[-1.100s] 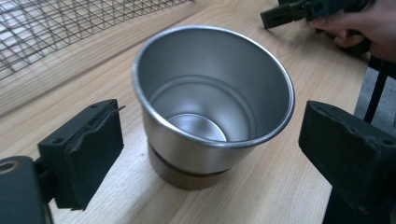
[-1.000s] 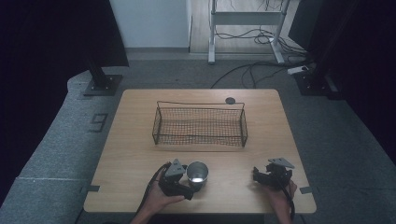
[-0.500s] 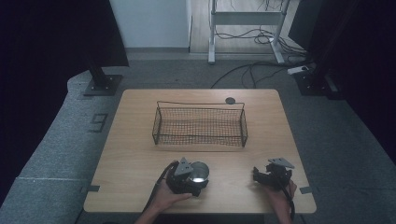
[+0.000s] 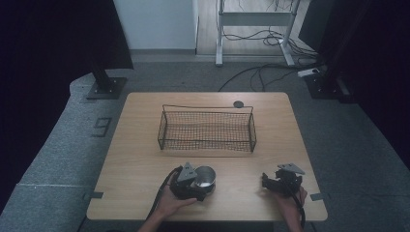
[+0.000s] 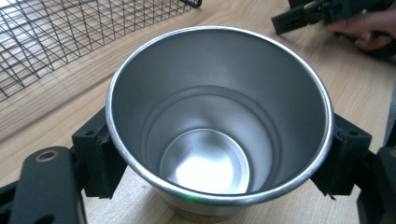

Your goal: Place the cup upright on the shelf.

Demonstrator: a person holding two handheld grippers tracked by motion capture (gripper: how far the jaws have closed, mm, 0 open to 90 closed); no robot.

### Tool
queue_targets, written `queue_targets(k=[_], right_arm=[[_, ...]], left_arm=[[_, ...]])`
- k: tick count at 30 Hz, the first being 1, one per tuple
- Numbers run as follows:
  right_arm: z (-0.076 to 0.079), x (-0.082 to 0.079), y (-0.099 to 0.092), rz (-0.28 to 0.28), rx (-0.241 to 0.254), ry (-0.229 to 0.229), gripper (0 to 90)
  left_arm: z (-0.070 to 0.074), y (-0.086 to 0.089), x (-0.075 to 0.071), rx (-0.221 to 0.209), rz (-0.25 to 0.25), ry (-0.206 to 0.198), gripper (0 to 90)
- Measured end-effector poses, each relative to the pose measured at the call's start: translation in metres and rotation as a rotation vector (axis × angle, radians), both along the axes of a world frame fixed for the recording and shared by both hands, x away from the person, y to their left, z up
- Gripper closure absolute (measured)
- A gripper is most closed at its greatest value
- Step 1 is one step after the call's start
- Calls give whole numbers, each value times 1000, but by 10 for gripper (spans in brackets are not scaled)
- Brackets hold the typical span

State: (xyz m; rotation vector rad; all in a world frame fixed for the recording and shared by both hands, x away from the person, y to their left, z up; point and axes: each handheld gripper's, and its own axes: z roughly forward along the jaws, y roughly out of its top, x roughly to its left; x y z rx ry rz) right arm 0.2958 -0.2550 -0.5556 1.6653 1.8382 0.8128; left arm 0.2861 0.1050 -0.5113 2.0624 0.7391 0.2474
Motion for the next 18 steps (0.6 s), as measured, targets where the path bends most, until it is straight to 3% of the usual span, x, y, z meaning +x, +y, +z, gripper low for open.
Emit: queue_targets(k=[18], right_arm=[[0,0,0,0,0,0,89]], left_arm=[[16,23,5,-49,34,-30,189]])
